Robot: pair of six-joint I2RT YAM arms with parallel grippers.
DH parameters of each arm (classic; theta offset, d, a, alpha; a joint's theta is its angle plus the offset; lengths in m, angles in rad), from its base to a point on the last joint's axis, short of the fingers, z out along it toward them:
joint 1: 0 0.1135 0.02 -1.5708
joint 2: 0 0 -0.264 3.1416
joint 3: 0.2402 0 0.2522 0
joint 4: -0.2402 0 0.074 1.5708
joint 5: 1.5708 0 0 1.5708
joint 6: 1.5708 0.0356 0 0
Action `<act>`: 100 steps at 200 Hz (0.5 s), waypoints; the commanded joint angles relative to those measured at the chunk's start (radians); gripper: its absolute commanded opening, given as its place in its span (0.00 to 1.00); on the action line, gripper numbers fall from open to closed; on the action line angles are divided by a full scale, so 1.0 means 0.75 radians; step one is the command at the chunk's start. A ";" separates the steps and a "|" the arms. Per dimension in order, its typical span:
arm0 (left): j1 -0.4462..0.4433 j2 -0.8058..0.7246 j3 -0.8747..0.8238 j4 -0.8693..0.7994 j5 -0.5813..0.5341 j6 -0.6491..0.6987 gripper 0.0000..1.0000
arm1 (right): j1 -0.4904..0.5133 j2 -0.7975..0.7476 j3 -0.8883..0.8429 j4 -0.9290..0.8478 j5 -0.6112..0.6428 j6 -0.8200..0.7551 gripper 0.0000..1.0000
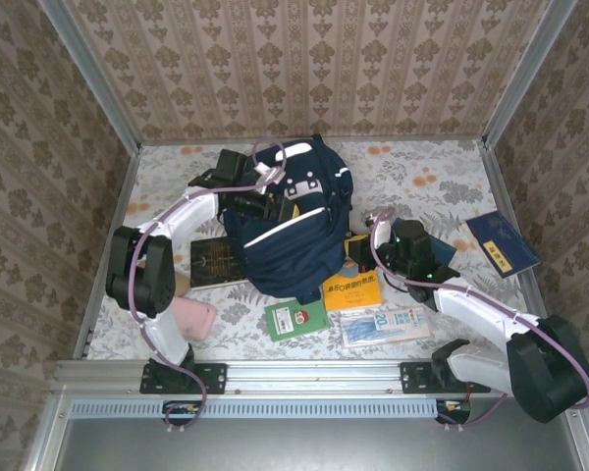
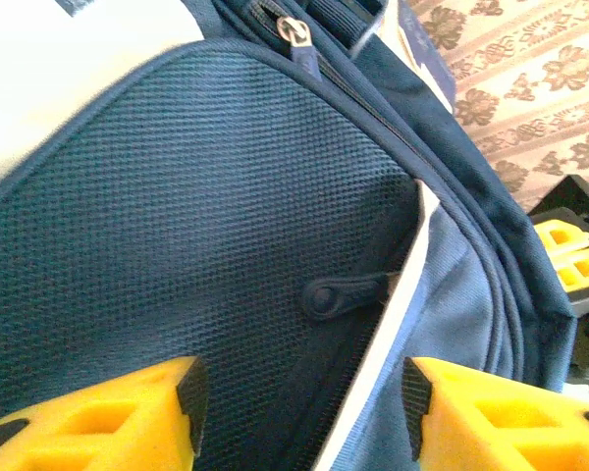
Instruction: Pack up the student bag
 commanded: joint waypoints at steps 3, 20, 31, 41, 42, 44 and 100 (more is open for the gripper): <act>-0.035 -0.030 -0.029 -0.001 0.113 0.011 0.54 | -0.024 0.004 0.022 0.154 -0.056 0.036 0.00; -0.052 -0.028 -0.044 -0.006 0.107 0.014 0.53 | -0.030 0.012 0.028 0.157 -0.062 0.042 0.00; -0.061 -0.026 -0.046 -0.015 0.077 0.008 0.54 | -0.033 0.014 0.030 0.157 -0.063 0.045 0.00; -0.062 -0.022 -0.053 -0.018 0.049 -0.009 0.54 | -0.034 0.015 0.031 0.156 -0.066 0.045 0.00; -0.061 -0.023 -0.054 -0.020 0.046 -0.010 0.54 | -0.034 0.014 0.029 0.156 -0.067 0.045 0.00; -0.060 -0.023 -0.055 -0.020 0.044 -0.011 0.54 | -0.035 0.014 0.030 0.157 -0.068 0.045 0.00; -0.069 -0.038 -0.063 -0.040 0.039 -0.013 0.38 | -0.040 0.022 0.020 0.161 -0.060 0.044 0.00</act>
